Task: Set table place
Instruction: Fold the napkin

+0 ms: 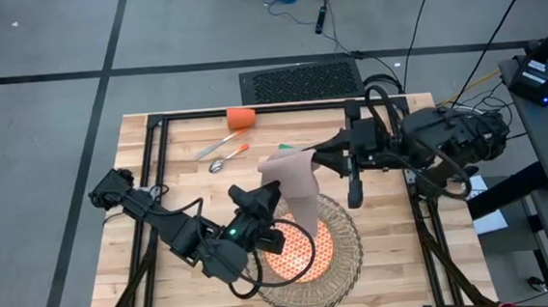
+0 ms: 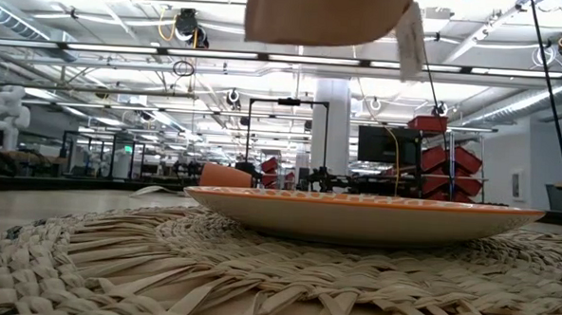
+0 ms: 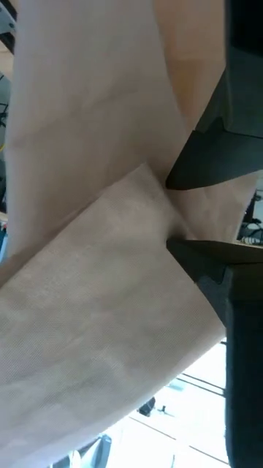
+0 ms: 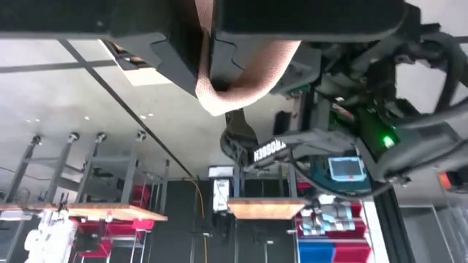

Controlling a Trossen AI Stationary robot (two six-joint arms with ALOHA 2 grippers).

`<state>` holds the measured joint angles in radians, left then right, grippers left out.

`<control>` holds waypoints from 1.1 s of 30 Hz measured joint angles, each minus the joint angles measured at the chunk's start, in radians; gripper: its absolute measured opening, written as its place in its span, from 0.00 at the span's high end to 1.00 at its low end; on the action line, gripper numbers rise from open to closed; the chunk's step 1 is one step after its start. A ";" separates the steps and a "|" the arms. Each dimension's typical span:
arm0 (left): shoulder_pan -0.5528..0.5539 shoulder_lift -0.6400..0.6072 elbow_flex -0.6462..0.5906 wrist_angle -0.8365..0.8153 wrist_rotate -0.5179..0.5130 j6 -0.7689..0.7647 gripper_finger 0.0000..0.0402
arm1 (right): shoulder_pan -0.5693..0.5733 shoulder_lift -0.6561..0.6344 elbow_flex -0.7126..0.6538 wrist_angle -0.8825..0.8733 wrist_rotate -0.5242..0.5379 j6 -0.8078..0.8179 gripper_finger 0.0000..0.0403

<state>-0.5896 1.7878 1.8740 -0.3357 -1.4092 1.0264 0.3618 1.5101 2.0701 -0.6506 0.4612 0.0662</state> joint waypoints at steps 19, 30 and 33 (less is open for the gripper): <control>0.035 0.000 0.000 0.095 0.008 0.034 0.73 | 0.000 0.021 0.000 0.035 -0.078 -0.015 1.00; 0.038 0.000 0.000 0.114 0.052 0.033 0.83 | 0.000 0.036 0.000 0.019 -0.097 -0.017 1.00; 0.039 0.000 0.000 0.110 0.076 0.043 0.97 | 0.000 0.041 0.000 0.015 -0.098 -0.017 1.00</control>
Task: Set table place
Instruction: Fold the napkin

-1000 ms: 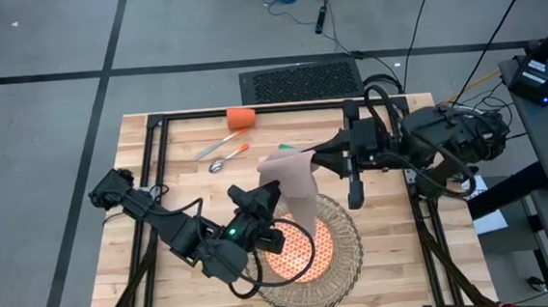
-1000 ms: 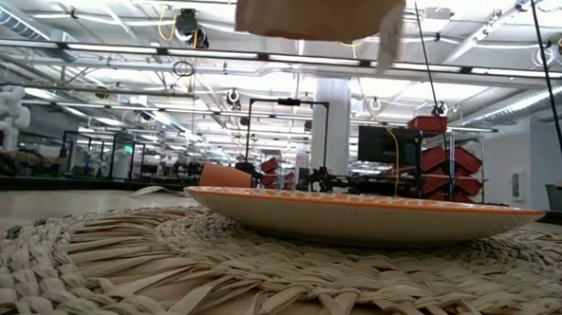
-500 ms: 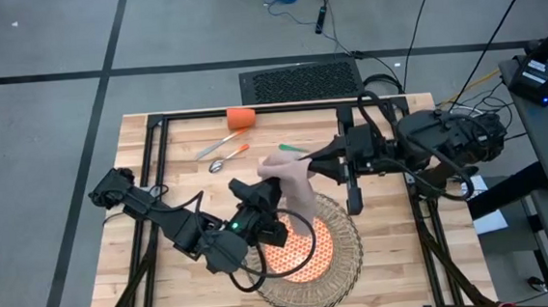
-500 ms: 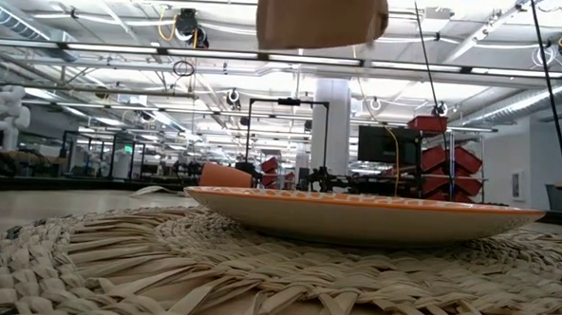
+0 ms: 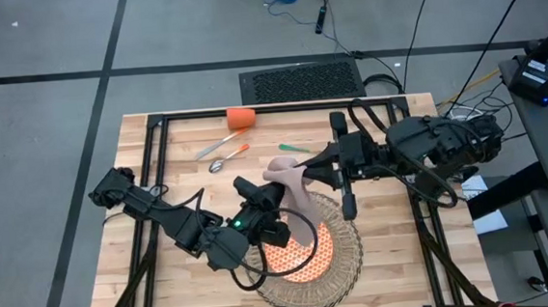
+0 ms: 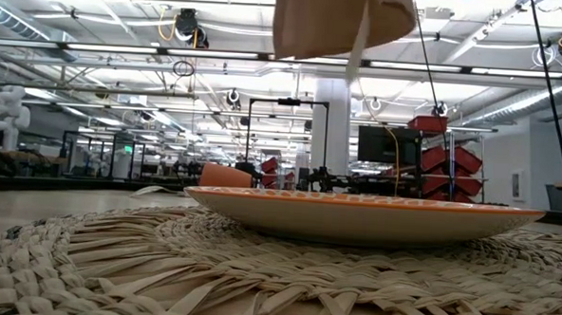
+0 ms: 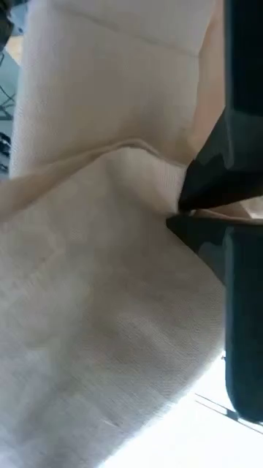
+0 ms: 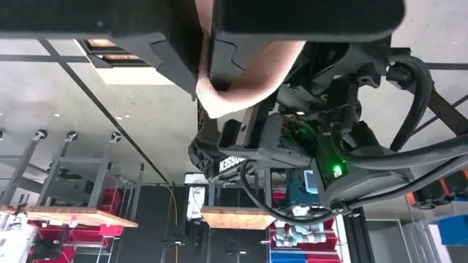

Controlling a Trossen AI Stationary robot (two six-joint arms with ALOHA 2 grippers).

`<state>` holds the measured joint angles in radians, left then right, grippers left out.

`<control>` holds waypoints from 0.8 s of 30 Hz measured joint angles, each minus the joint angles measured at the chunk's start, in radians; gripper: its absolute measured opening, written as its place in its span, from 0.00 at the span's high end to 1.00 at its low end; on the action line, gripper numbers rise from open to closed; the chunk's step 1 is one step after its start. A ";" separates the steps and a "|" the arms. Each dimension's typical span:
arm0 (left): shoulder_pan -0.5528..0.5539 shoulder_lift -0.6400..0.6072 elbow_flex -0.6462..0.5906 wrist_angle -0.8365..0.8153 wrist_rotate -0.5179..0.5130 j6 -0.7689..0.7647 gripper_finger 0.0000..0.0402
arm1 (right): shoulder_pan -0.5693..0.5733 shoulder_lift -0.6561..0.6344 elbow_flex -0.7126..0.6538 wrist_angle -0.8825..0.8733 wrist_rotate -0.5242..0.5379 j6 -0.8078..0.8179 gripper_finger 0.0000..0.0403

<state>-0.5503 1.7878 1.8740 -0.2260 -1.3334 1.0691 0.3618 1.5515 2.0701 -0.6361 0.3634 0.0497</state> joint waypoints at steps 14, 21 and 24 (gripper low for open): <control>-0.074 -0.008 0.000 -0.047 -0.005 -0.015 1.00 | 0.000 0.001 0.000 -0.147 0.029 0.061 1.00; -0.140 -0.063 0.000 -0.109 -0.054 -0.064 1.00 | 0.000 0.001 0.000 -0.363 0.062 0.188 1.00; -0.149 -0.096 0.000 -0.168 -0.093 -0.118 1.00 | 0.000 0.004 0.000 -0.444 0.063 0.243 1.00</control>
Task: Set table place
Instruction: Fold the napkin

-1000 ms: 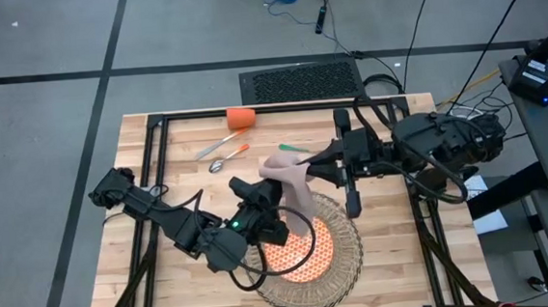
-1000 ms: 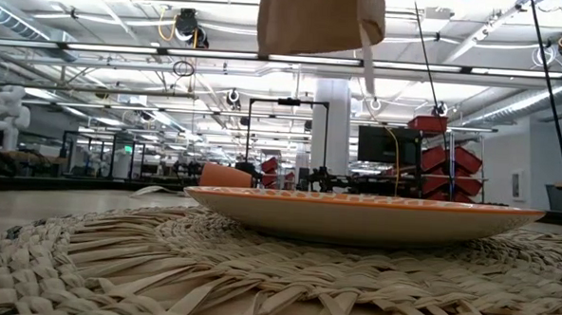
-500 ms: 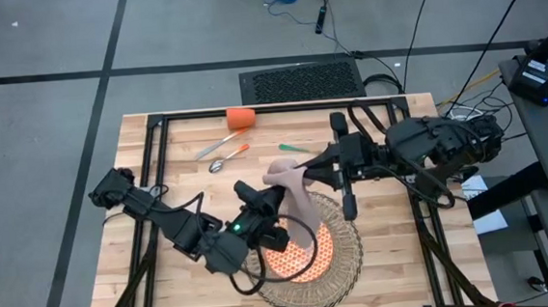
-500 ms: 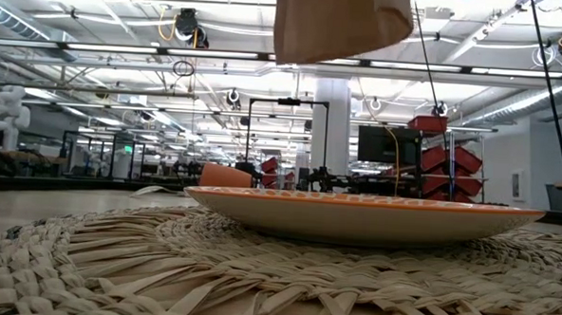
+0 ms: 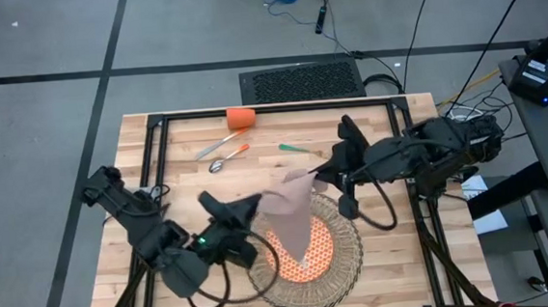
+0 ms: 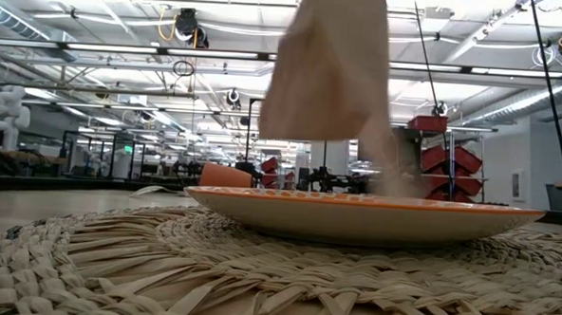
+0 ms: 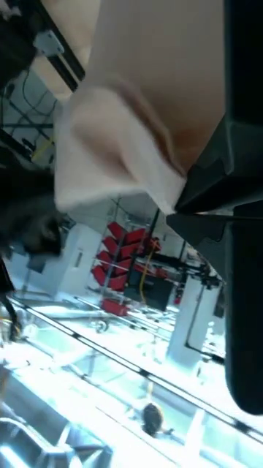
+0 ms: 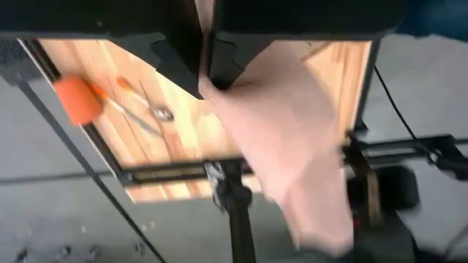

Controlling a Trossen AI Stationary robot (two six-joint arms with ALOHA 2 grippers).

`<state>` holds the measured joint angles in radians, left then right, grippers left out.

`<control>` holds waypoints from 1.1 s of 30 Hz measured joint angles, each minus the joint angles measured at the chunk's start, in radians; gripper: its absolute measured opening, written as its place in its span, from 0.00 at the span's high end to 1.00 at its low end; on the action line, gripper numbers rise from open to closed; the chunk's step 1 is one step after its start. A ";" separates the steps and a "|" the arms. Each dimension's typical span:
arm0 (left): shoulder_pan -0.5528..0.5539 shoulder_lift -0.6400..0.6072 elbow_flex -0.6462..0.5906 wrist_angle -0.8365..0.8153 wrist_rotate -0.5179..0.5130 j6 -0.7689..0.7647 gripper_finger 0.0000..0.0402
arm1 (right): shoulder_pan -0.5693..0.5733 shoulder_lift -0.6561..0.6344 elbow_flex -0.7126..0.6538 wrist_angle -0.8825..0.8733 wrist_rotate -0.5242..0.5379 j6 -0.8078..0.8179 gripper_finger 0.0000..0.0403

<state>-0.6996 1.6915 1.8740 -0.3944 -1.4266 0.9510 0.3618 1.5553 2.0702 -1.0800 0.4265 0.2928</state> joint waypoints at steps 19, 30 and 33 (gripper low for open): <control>0.044 -0.043 0.000 -0.131 -0.066 -0.108 1.00 | -0.003 0.113 0.000 -0.180 -0.092 0.008 0.94; 0.097 -0.043 0.000 -0.132 -0.006 -0.109 1.00 | 0.066 0.117 0.000 -0.182 0.013 -0.041 0.71; 0.114 -0.043 0.000 -0.145 0.020 -0.128 1.00 | 0.102 0.117 0.000 -0.181 0.081 -0.045 0.69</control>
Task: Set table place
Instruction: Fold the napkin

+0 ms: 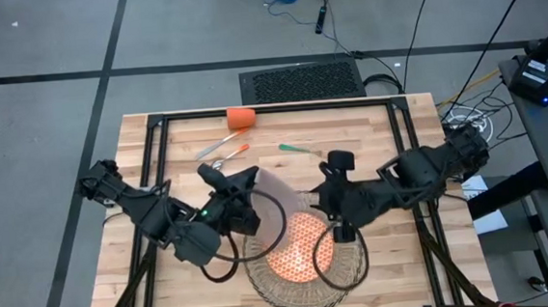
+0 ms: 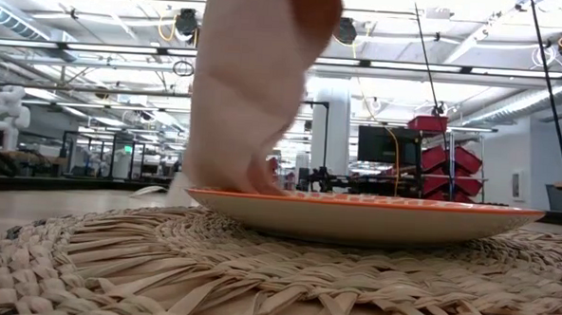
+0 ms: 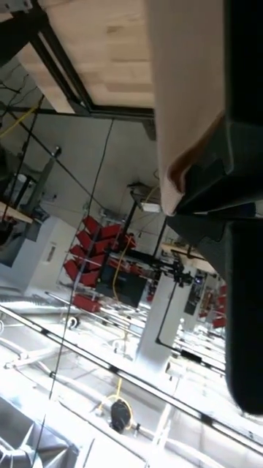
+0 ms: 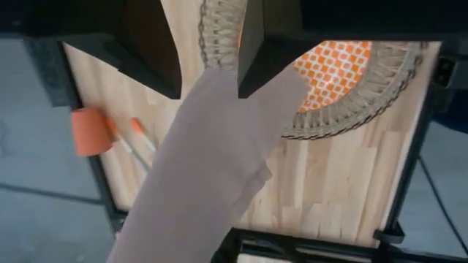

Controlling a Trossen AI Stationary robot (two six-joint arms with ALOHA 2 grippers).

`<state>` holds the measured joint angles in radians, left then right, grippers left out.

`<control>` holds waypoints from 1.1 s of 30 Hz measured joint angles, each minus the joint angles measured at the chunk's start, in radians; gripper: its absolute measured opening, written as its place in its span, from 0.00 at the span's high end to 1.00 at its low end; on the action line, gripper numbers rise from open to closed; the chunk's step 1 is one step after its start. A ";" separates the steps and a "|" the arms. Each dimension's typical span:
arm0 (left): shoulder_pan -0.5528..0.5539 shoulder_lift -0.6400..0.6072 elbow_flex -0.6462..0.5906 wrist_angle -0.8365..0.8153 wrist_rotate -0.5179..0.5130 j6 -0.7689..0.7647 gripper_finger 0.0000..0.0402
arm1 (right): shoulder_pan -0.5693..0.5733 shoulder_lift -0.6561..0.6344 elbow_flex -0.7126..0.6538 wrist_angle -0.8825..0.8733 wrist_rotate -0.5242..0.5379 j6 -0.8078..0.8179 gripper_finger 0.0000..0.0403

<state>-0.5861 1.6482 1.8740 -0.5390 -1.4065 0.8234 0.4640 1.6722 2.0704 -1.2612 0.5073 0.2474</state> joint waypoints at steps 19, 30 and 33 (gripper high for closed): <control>0.088 0.000 0.000 -0.119 0.241 -0.308 1.00 | 0.075 0.265 0.000 0.044 0.563 0.093 0.73; 0.203 0.001 0.001 -0.266 0.502 -0.515 1.00 | 0.155 0.435 -0.001 0.042 0.851 0.292 0.72; 0.226 0.002 0.043 -0.267 0.572 -0.539 1.00 | 0.193 0.455 -0.001 -0.050 1.000 0.505 0.71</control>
<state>-0.3596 1.6501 1.9170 -0.8062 -0.8349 0.2841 0.6573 2.1277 2.0697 -1.3116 1.5078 0.7520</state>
